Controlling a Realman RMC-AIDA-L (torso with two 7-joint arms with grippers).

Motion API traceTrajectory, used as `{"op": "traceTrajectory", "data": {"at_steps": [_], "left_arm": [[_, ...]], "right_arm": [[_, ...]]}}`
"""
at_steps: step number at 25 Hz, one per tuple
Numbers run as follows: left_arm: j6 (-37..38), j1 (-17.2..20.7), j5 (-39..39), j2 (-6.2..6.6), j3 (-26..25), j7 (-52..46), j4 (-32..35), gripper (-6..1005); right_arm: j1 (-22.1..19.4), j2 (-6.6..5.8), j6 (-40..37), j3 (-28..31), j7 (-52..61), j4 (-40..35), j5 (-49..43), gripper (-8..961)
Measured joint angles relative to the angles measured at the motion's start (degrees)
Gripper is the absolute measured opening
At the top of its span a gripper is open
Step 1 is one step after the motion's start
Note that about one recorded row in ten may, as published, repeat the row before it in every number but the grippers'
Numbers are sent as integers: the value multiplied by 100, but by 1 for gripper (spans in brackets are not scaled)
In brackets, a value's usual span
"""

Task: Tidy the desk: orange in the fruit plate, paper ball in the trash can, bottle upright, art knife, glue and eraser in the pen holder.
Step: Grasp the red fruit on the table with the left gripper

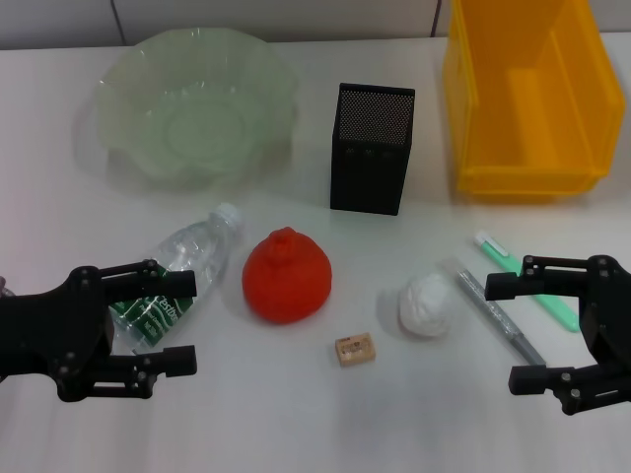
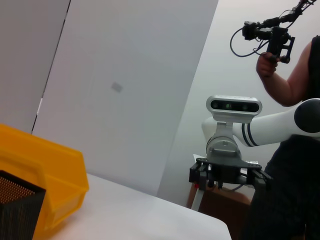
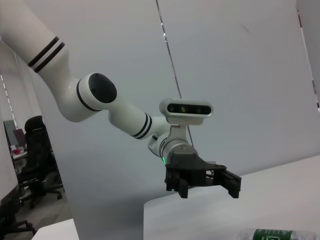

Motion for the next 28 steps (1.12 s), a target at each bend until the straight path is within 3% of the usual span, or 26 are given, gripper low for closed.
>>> {"op": "traceTrajectory", "data": {"at_steps": [14, 16, 18, 23, 25, 28], "left_arm": [[-8, -221, -77, -22, -41, -334, 254, 784], [-15, -361, -183, -107, 34, -971, 781, 780], [-19, -555, -229, -279, 298, -1896, 1679, 775], [-83, -960, -222, -883, 1564, -3328, 3879, 764], [-170, -1045, -258, -990, 2092, -3599, 4303, 760], [-610, -1199, -424, -1008, 3055, -4095, 4549, 754]], "right_arm": [[-78, 15, 139, 176, -21, 27, 37, 840], [-110, 15, 236, 320, -19, 47, 48, 840], [-171, 15, 299, 444, -17, 77, 47, 840], [-326, 32, 391, 639, -52, 103, 59, 840], [-377, 38, 405, 669, -55, 105, 61, 840], [-461, 41, 416, 744, -57, 104, 63, 840]]}}
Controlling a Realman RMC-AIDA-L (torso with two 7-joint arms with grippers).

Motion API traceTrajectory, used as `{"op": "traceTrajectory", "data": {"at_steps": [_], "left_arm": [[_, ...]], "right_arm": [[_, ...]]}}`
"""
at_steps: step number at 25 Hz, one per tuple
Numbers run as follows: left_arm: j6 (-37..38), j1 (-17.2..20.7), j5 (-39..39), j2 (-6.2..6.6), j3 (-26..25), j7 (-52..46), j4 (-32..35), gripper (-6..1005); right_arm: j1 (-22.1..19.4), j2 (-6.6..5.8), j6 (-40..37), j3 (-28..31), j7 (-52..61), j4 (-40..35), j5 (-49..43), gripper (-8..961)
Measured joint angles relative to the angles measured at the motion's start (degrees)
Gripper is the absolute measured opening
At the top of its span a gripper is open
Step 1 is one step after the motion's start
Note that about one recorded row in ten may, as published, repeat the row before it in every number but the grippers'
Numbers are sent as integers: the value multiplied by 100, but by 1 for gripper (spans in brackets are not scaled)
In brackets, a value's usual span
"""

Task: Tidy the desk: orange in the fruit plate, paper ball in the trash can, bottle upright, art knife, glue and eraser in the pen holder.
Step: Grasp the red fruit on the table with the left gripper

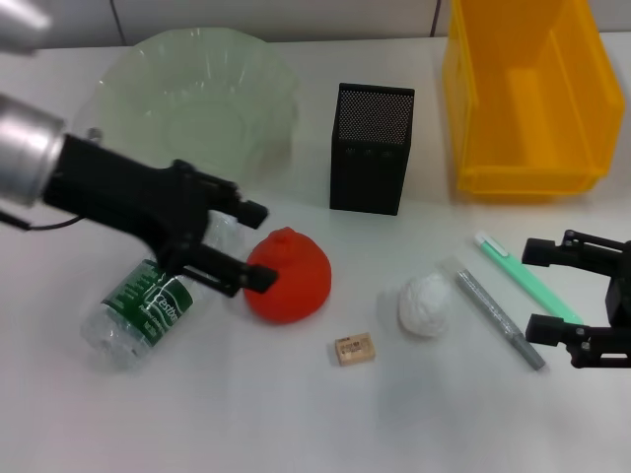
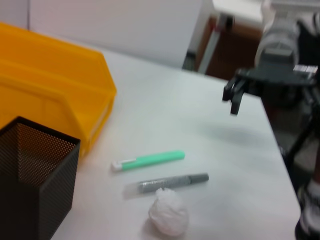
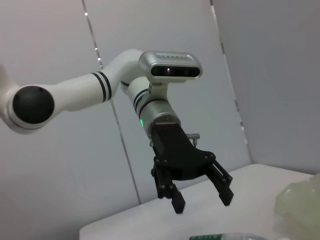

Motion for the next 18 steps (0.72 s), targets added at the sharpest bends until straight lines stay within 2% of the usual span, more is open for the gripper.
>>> {"op": "traceTrajectory", "data": {"at_steps": [5, 6, 7, 8, 12, 13, 18], "left_arm": [[-1207, -83, 338, 8, 1317, -556, 218, 743], [-1514, -86, 454, -5, 1735, -703, 298, 740], [-1514, -86, 454, -5, 1735, -703, 298, 738], [-1812, -80, 498, -9, 2144, -859, 342, 736], [-2052, -72, 550, -10, 2431, -946, 342, 727], [-2263, -80, 606, -19, 2795, -1032, 300, 725], [-2518, -56, 624, -26, 3289, -1023, 201, 714]], "right_arm": [[-108, 0, 13, 100, -4, -1, 3, 840], [-143, 0, 18, 156, -8, -5, 3, 839], [-143, 0, 18, 156, -8, -5, 3, 839], [-161, 0, 17, 192, -9, -6, 3, 839], [-197, 0, 23, 273, -9, -2, 3, 839], [-208, 0, 24, 294, -9, 0, -2, 839], [-215, 0, 61, 295, -9, 0, -17, 839]]}}
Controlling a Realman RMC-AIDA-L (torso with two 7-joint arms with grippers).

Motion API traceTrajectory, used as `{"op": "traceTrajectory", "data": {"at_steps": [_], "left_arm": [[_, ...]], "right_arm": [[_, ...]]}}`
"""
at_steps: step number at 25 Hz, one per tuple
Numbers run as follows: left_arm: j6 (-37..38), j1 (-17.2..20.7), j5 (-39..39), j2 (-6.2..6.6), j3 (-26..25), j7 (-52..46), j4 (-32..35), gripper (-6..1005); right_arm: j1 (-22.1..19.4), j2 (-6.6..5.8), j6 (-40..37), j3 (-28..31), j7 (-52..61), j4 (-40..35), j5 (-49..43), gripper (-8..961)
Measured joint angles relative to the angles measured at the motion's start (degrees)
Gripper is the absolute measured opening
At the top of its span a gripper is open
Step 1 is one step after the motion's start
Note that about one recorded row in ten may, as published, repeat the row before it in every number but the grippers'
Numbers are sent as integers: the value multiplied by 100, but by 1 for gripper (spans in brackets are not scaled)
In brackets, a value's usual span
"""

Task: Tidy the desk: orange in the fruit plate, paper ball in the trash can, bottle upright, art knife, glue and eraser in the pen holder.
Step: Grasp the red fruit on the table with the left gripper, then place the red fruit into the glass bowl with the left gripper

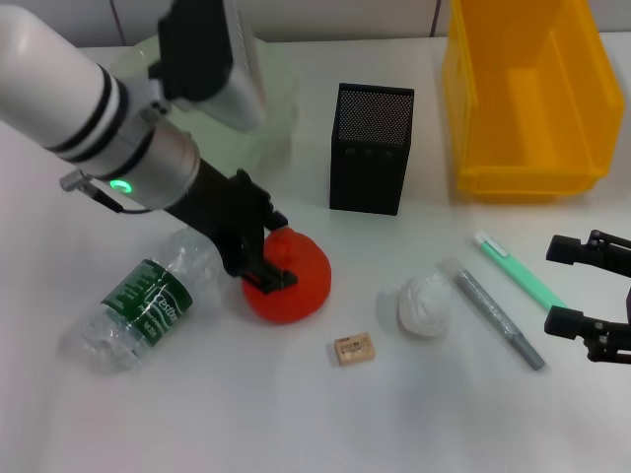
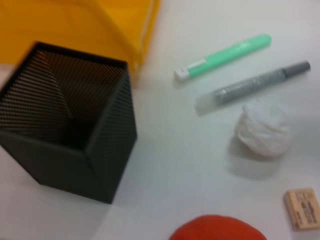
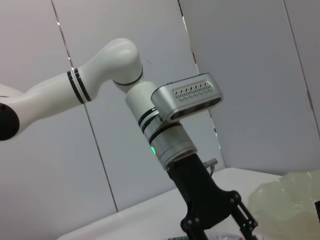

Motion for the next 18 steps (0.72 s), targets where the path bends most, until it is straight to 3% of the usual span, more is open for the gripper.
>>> {"op": "traceTrajectory", "data": {"at_steps": [5, 10, 18], "left_arm": [[-164, 17, 7, -10, 172, 31, -95, 703], [-242, 7, -33, -12, 186, 32, -96, 471], [-223, 90, -470, 0, 81, 34, 118, 302]], "right_arm": [[6, 0, 42, 0, 0, 0, -9, 839], [36, -5, 43, 0, 0, 0, -18, 839], [25, -10, -12, 204, 4, -6, 18, 839]]}}
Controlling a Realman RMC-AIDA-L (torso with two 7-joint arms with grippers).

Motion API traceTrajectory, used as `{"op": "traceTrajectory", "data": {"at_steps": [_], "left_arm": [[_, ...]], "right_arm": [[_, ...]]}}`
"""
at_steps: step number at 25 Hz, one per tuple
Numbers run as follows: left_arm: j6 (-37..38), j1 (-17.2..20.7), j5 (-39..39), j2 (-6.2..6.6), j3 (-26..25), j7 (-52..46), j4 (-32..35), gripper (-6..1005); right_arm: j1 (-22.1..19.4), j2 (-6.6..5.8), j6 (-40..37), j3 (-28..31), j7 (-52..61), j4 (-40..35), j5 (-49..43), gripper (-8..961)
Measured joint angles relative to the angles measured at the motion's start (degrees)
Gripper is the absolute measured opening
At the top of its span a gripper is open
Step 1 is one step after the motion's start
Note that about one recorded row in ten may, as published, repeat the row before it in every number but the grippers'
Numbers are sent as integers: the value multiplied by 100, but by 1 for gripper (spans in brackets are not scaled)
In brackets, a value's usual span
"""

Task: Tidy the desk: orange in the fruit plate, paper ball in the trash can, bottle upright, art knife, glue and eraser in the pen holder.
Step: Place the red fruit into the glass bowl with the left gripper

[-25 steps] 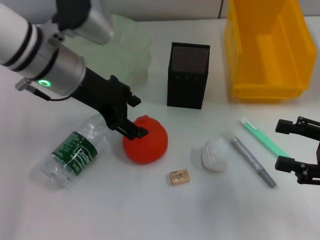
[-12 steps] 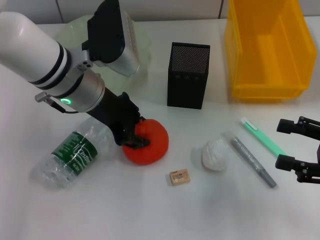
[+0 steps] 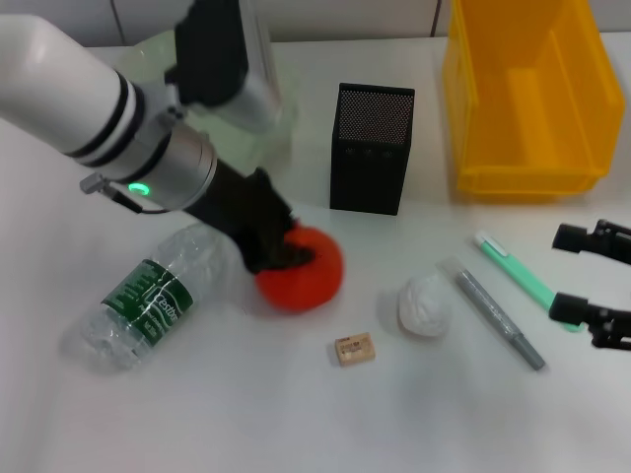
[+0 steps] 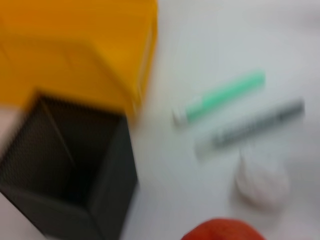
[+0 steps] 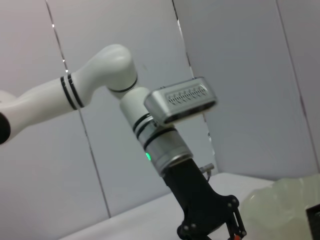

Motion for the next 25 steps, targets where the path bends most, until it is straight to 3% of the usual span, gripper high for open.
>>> {"op": "traceTrajectory", "data": {"at_steps": [2, 3, 7, 11, 12, 15, 18, 22, 23, 25], "left_arm": [[27, 172, -580, 33, -499, 18, 341, 260], [27, 172, -580, 33, -499, 18, 341, 249], [-56, 297, -1109, 35, -1539, 21, 594, 205], [-610, 311, -1213, 37, -2294, 21, 562, 171], [-1065, 347, -1227, 26, -2416, 21, 500, 162], [-1591, 426, -1268, 16, -2312, 21, 417, 140], [-2644, 611, -1311, 4, -1835, 0, 314, 118], [-3973, 942, -1317, -7, -1000, -74, 295, 268], [-3973, 942, -1317, -7, -1000, -74, 295, 306], [-4411, 1163, -1424, -3, -533, -145, 411, 372]], "right_arm": [[-1, -8, -22, 147, 20, -1, 5, 839], [-2, -8, -28, 228, 23, -2, 6, 839], [13, 2, -33, 595, 35, 4, 10, 840], [34, 12, -33, 743, 47, 8, 11, 840], [40, 38, -30, 836, 48, 12, 17, 840], [41, 87, -30, 1028, 47, 14, 44, 840], [22, 133, -30, 1228, 31, 39, 131, 840], [14, 131, 27, 1330, 23, 153, 173, 840], [14, 131, 27, 1330, 23, 153, 173, 840], [32, 105, 26, 1376, 51, 153, 218, 840]]}}
